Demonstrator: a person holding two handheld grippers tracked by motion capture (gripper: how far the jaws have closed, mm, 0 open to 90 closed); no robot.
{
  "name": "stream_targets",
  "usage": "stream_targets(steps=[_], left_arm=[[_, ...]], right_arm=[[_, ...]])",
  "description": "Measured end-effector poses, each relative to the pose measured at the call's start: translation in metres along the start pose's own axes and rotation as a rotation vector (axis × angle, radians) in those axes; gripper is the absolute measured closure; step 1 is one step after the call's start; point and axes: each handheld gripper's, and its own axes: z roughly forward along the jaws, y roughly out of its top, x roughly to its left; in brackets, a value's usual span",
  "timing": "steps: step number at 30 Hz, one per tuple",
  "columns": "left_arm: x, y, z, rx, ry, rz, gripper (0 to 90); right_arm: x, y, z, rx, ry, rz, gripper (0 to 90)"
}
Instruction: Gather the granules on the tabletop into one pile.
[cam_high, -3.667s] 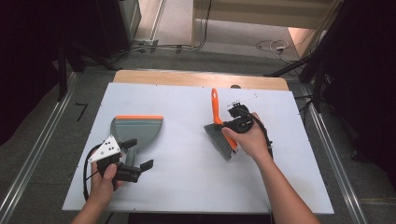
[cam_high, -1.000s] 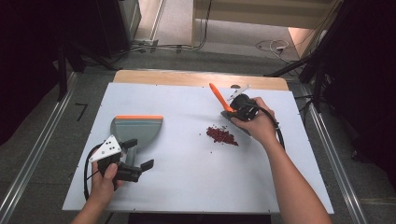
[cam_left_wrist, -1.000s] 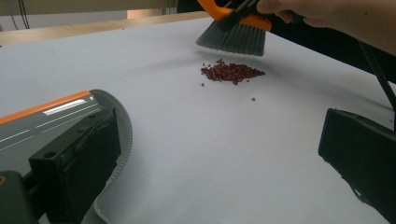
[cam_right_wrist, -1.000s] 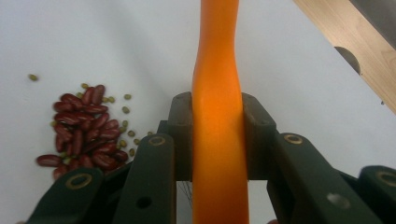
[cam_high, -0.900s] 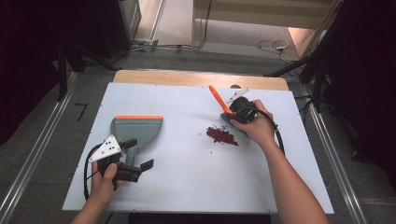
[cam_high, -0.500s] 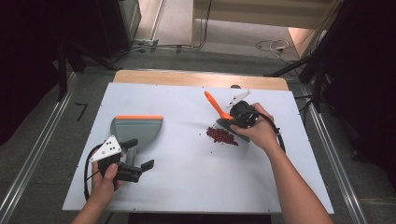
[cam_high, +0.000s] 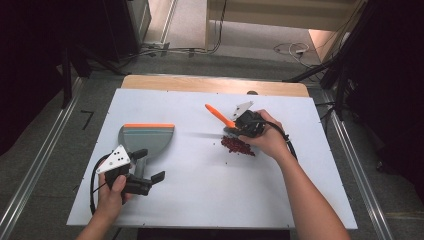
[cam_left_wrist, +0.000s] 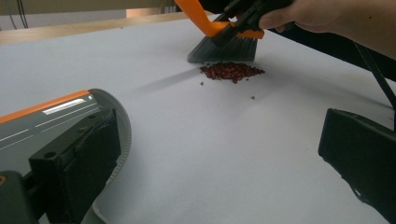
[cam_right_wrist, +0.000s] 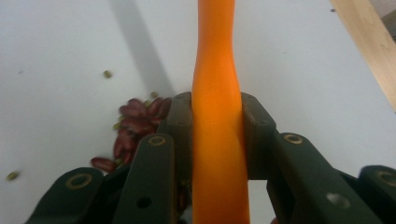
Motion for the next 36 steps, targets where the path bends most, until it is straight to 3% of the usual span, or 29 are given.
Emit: stream_targets(steps=[3, 7, 9, 12, 14, 18, 21, 25, 27, 31, 34, 36], left_arm=[[0.000, 0.000, 0.000, -0.002, 0.000, 0.000, 0.0], [-0.001, 0.000, 0.000, -0.002, 0.001, -0.001, 0.0], [0.000, 0.000, 0.000, 0.001, 0.003, 0.000, 0.0], [0.000, 0.000, 0.001, 0.004, 0.004, 0.000, 0.0], [-0.001, 0.000, 0.002, 0.003, 0.002, -0.003, 0.0], [-0.001, 0.001, 0.000, 0.004, 0.003, 0.001, 0.0], [-0.001, 0.001, -0.001, -0.001, 0.002, 0.002, 0.0], [-0.001, 0.000, -0.001, -0.002, 0.001, -0.001, 0.0], [0.000, 0.000, -0.001, -0.002, 0.001, 0.001, 0.0], [0.000, 0.000, -0.001, -0.002, 0.002, -0.003, 0.0], [0.000, 0.000, 0.000, -0.002, 0.000, -0.001, 0.0], [-0.001, 0.001, 0.000, -0.002, 0.000, 0.000, 0.0]], right_arm=[[0.003, -0.001, -0.006, 0.009, 0.031, 0.002, 68.6], [0.003, 0.001, -0.019, -0.006, -0.013, 0.005, 68.5], [0.007, 0.004, -0.029, -0.040, -0.014, 0.058, 68.6], [0.020, 0.015, -0.038, -0.071, 0.063, 0.184, 68.6], [0.034, 0.023, -0.038, -0.063, 0.126, 0.256, 68.6], [0.056, 0.036, -0.018, -0.027, 0.231, 0.330, 68.6], [0.057, 0.037, 0.001, -0.006, 0.290, 0.426, 68.6], [0.039, 0.028, 0.009, 0.004, 0.270, 0.569, 68.5], [0.029, 0.022, 0.008, 0.012, 0.232, 0.602, 68.5], [0.018, 0.011, 0.000, 0.013, 0.145, 0.608, 68.5], [0.013, 0.006, -0.004, 0.016, 0.115, 0.620, 68.5], [0.012, 0.003, -0.006, 0.009, 0.118, 0.613, 68.6]])
